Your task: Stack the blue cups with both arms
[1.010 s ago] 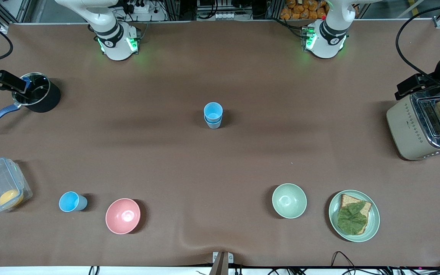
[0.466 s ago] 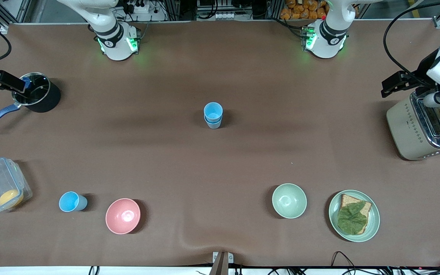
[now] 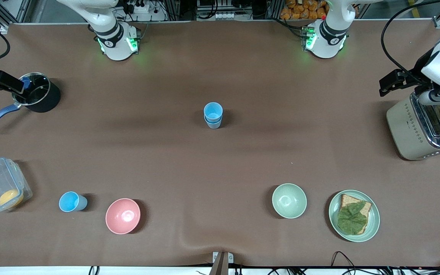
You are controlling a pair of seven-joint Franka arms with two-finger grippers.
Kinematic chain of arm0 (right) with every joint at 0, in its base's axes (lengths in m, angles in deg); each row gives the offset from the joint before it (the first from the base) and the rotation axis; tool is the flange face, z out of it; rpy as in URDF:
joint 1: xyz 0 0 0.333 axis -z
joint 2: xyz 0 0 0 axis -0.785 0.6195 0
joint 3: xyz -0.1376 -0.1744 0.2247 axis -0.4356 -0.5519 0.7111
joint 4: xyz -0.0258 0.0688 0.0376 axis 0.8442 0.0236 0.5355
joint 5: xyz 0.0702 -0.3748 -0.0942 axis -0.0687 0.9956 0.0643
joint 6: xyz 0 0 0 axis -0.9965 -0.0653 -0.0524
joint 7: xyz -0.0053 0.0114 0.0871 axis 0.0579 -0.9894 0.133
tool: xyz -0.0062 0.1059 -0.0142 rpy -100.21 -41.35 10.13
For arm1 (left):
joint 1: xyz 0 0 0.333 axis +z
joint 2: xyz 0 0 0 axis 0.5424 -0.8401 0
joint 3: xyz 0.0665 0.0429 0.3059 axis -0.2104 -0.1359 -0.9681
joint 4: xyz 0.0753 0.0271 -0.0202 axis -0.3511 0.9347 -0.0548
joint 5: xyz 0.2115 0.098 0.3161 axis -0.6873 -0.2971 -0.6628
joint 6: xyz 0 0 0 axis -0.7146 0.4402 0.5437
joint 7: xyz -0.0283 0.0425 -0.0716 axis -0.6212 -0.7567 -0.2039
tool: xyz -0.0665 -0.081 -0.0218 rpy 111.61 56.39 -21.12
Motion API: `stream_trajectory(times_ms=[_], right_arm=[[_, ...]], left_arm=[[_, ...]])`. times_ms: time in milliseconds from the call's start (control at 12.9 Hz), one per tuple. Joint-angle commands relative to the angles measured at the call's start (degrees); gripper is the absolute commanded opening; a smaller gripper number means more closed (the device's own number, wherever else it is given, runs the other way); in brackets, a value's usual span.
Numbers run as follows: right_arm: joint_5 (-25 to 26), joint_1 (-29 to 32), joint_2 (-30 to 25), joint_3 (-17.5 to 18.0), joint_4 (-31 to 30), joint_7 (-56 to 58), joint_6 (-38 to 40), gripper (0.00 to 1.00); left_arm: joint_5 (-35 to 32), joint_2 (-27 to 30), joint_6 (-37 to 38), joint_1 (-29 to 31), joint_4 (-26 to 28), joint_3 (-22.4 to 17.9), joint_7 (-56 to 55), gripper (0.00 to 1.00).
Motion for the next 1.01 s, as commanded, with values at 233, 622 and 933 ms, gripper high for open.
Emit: stream_trajectory(times_ms=[233,622,933], right_arm=[[-0.5,-1.0,-0.2,-0.7,0.2,-0.9,-0.1,1.0],[-0.5,-1.2,0.1,-0.6,-0.4,-0.9,-1.8,1.0],[-0.2,-1.5,0.1,-0.5,-1.1,-0.9,-1.7,1.0]], left_arm=[[-0.2,0.9,1.3,0.3,-0.1,0.2,0.3,1.0],[0.1,0.7,2.5,0.3,-1.0,0.3,0.2,1.0],[2.0,0.7,2.9,0.4,-1.0,0.1,-1.2,1.0]])
